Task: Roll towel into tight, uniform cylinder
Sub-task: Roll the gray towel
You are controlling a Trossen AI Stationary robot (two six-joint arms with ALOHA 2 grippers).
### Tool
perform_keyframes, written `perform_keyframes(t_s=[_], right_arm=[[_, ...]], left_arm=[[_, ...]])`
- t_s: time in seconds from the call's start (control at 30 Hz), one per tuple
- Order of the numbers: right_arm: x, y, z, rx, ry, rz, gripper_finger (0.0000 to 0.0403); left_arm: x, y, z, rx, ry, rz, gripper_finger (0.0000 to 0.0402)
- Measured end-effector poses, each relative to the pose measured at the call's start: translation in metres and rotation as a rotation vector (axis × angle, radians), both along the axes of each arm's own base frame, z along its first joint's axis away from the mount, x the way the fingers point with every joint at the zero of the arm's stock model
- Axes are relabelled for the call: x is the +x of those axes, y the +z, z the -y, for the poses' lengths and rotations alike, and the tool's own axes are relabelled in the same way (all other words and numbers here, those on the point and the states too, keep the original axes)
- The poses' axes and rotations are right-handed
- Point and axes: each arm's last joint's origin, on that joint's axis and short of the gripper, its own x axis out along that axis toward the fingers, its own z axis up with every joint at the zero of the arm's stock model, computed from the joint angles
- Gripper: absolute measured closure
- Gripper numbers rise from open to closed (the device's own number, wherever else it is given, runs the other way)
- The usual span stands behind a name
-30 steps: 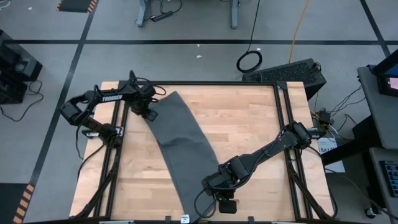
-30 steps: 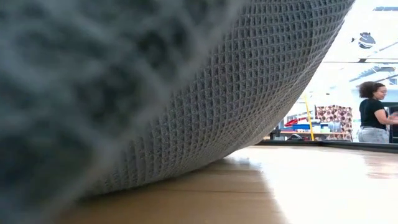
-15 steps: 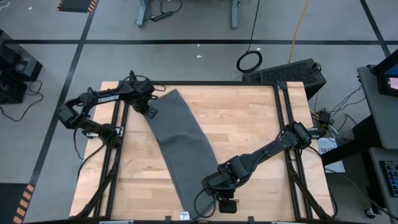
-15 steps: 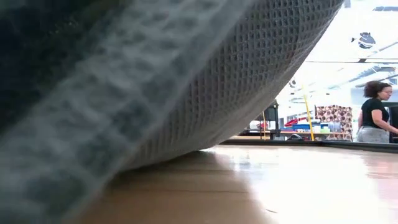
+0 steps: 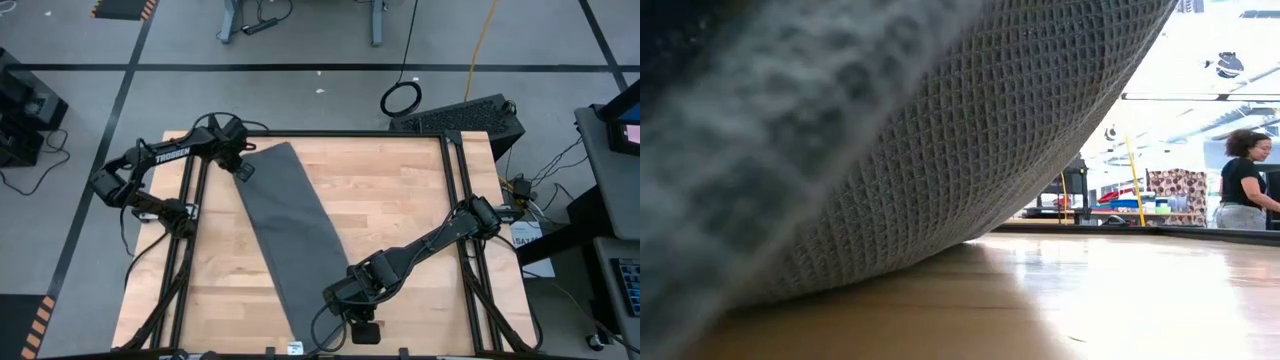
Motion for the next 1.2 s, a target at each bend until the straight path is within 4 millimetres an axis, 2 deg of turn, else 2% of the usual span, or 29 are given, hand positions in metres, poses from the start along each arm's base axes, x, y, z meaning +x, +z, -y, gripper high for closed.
perform_keyframes(t_s=[0.27,0.5,0.67,0.73,0.83,0.97,1.07,1.2], right_arm=[[0.0,0.0,0.0,0.001,-0.001,0.001,0.0403],[0.0,0.0,0.0,0.002,-0.001,0.002,0.0403],[0.0,0.0,0.0,0.002,-0.001,0.002,0.0403],[0.001,0.0,0.001,0.001,-0.003,0.002,0.0403],[0.002,0.0,0.004,-0.001,-0.01,0.004,0.0403],[0.005,0.0,0.009,-0.006,-0.026,0.007,0.0403],[0.008,0.0,0.014,-0.005,-0.038,0.007,0.0403],[0.01,0.0,0.017,-0.003,-0.049,0.008,0.0403]], left_arm=[[0.002,-0.013,-0.004,-0.047,-0.01,-0.043,0.0387],[-0.002,-0.013,-0.005,0.02,0.062,-0.138,0.0336],[-0.003,-0.001,-0.004,-0.018,0.106,-0.174,0.0296],[-0.002,0.01,0.0,-0.046,0.121,-0.142,0.0285],[0.004,0.022,0.009,-0.08,0.107,0.017,0.028],[0.016,0.031,0.02,-0.029,0.098,0.193,0.0279],[0.022,0.019,0.027,-0.027,0.095,0.215,0.0279],[0.019,-0.01,0.034,-0.075,0.139,0.168,0.0279]])
